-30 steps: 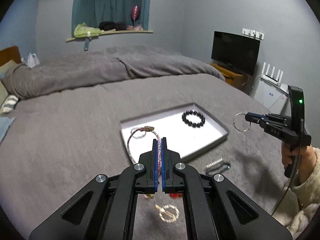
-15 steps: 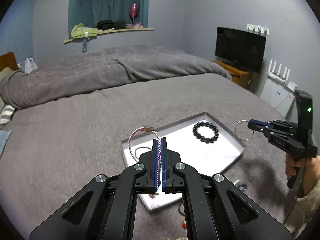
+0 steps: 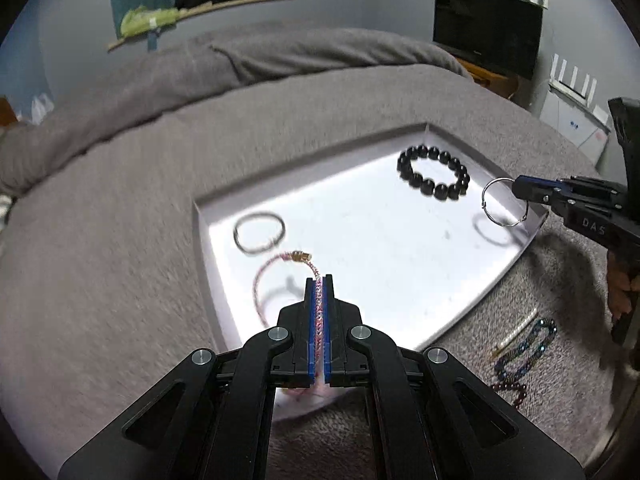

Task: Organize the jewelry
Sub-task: 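Carry the ring and pink bracelet into the box and open both tools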

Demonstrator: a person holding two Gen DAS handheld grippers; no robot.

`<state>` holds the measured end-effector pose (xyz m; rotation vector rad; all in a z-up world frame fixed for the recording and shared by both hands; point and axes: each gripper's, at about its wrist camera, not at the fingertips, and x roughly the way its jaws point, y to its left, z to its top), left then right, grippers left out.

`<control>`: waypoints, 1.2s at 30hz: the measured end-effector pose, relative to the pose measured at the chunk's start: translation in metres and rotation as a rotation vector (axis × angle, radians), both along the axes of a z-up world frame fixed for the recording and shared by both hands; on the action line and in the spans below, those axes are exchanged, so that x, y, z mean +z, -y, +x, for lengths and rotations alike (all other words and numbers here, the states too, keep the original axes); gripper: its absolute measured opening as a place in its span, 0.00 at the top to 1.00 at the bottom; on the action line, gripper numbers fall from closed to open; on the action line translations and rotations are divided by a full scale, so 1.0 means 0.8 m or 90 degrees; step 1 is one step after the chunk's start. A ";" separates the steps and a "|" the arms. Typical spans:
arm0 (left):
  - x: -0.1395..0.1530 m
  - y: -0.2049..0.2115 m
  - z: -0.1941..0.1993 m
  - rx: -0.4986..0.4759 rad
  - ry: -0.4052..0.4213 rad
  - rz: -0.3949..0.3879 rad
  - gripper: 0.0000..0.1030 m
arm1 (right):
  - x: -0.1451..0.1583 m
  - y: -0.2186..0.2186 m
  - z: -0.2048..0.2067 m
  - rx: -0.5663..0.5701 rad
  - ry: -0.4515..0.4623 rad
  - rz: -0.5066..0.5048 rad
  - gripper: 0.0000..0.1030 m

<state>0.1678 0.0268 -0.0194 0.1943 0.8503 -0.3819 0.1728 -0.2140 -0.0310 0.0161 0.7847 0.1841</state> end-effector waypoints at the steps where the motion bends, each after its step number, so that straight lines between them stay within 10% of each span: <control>1: -0.004 -0.004 0.001 0.004 -0.008 -0.009 0.97 | -0.004 0.001 0.001 -0.001 -0.006 -0.003 0.96; 28: -0.030 -0.033 0.004 0.028 -0.075 -0.062 0.96 | -0.029 -0.011 0.013 0.006 -0.057 -0.061 0.96; 36: -0.017 -0.039 -0.003 0.037 -0.056 -0.083 0.73 | -0.025 -0.009 0.010 0.004 -0.058 -0.054 0.94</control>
